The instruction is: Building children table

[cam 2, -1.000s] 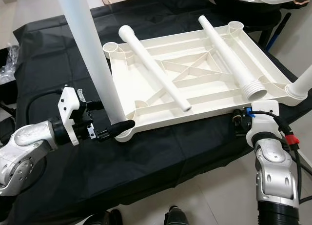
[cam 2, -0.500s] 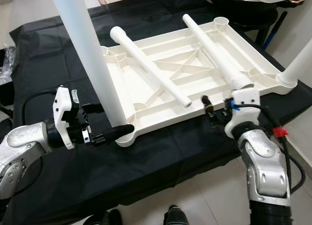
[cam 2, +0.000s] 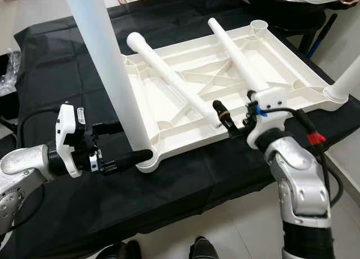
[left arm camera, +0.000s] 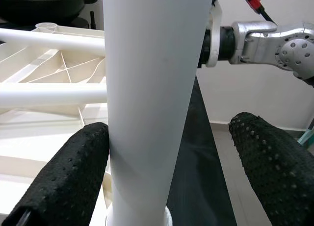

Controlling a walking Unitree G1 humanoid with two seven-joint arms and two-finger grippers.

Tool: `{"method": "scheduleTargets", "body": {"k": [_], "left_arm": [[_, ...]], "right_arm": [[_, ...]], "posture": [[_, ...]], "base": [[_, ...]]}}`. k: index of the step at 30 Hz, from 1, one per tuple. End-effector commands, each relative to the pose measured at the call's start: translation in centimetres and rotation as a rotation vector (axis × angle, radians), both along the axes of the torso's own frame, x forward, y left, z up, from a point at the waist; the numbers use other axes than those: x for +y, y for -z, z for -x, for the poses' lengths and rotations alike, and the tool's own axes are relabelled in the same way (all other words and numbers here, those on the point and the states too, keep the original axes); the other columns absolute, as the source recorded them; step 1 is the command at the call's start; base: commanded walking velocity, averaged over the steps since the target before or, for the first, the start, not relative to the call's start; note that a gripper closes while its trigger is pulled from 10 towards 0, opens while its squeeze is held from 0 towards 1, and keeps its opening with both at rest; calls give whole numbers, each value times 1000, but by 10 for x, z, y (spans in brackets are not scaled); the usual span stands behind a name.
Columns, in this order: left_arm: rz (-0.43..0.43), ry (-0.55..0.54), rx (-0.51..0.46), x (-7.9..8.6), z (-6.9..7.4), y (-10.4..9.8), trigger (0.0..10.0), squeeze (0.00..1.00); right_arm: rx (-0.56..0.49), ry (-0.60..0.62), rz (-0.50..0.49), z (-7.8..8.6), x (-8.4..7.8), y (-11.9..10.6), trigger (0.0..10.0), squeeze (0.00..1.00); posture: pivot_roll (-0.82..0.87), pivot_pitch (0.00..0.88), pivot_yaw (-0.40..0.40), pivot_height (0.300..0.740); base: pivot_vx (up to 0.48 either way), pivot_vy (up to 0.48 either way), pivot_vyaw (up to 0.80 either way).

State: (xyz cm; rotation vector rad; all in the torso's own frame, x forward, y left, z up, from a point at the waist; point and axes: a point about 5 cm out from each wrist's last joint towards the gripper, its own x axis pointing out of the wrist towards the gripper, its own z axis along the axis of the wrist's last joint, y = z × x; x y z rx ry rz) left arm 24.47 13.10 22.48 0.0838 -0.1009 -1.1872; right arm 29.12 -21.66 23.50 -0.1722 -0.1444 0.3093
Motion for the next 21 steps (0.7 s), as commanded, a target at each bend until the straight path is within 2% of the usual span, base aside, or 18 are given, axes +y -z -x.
{"method": "scheduleTargets", "body": {"k": [1, 3, 4, 6, 10, 15, 16, 21], "left_arm": [[-6, -46, -15, 3, -3, 1, 10000, 0], [-7, -88, -29, 5, -7, 2, 10000, 0], [5, -168, -46, 6, -14, 3, 10000, 0], [5, -168, -46, 6, -14, 3, 10000, 0], [45, -328, -41, 11, -24, 7, 10000, 0], [52, -419, -41, 14, -28, 11, 10000, 0], [53, -488, -40, 19, -31, 15, 10000, 0], [48, -524, -31, 24, -31, 20, 10000, 0]], "right_arm": [[2, -15, -2, -5, 7, -2, 10000, 0], [-7, 0, 6, -10, 9, -5, 10000, 0], [-28, 90, 40, -24, 6, -12, 10000, 0], [-28, 90, 40, -24, 6, -12, 10000, 0], [-72, 230, 25, -44, -6, -29, 10000, 0], [-67, 263, 28, -49, -11, -33, 10000, 0], [-51, 285, 34, -52, -17, -32, 10000, 0], [-31, 327, 52, -55, -28, -30, 10000, 0]], "posture": [[-33, 212, 22, 740], [-33, 211, 21, 740], [-29, 202, 16, 740], [-29, 202, 16, 740], [-22, 197, 8, 740], [-19, 201, 8, 740], [-18, 203, 8, 740], [-16, 207, 7, 740]], "base": [[0, 0, 0], [0, 0, 0], [0, 0, 0], [0, 0, 0], [0, 0, 0], [0, 0, 0], [0, 0, 0], [0, 0, 0]]}}
